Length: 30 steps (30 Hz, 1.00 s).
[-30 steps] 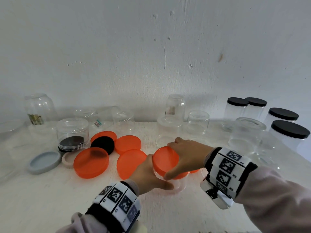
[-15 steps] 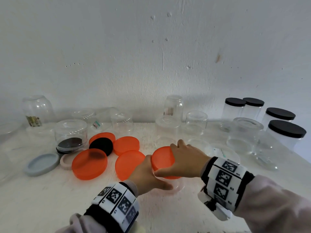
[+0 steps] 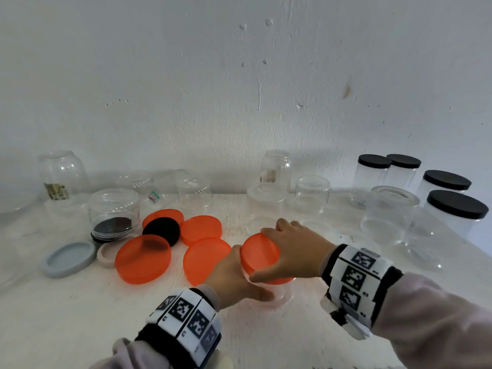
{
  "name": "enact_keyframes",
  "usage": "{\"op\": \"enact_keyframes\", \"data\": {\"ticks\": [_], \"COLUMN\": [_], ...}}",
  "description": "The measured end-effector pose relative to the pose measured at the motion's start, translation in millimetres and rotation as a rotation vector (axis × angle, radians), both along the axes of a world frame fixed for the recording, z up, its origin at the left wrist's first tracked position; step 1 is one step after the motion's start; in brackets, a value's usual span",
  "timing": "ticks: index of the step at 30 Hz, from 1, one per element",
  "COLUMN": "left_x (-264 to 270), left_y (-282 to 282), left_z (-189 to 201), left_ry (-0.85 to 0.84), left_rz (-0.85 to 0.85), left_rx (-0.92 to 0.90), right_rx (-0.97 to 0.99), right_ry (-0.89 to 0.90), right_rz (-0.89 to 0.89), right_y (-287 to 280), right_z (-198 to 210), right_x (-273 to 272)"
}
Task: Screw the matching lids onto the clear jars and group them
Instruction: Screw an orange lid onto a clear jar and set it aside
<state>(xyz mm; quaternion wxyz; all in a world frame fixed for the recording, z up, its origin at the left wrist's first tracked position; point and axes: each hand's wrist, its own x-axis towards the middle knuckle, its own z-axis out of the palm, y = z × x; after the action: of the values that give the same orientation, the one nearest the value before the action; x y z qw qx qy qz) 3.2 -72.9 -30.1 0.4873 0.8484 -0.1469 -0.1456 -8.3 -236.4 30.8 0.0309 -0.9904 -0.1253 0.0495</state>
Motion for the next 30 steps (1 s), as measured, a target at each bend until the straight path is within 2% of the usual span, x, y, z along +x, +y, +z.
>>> {"op": "enact_keyframes", "data": {"ticks": [2,4,8,10,17,23,30], "left_x": [0,0,-1,-1,0,2,2], "left_y": [0,-1,-1,-1,-1,-2,-1], "left_z": [0,0,1,1,0,-3,1], "left_ry": [-0.010,-0.009,0.000,-0.004,0.002,0.018,0.000], "left_rz": [0.003,-0.003,-0.011,-0.018,-0.021,-0.001,-0.042], "left_rx": [0.001,0.005,0.014,0.012,0.010,0.001,0.019], "right_rx": [0.006,0.013,0.036,0.037,0.005,-0.031,0.035], "right_ry": [-0.051,-0.020,0.232,0.285,0.217,0.057,0.293], "right_rz": [-0.052,-0.071,-0.014,0.035,0.061,-0.024,0.021], "right_y": [5,7,-2,-6,-11,0,-10], "right_z": [-5,-3,15,20,15,2,21], "right_x": [-5,-7,4,8,10,3,10]}}
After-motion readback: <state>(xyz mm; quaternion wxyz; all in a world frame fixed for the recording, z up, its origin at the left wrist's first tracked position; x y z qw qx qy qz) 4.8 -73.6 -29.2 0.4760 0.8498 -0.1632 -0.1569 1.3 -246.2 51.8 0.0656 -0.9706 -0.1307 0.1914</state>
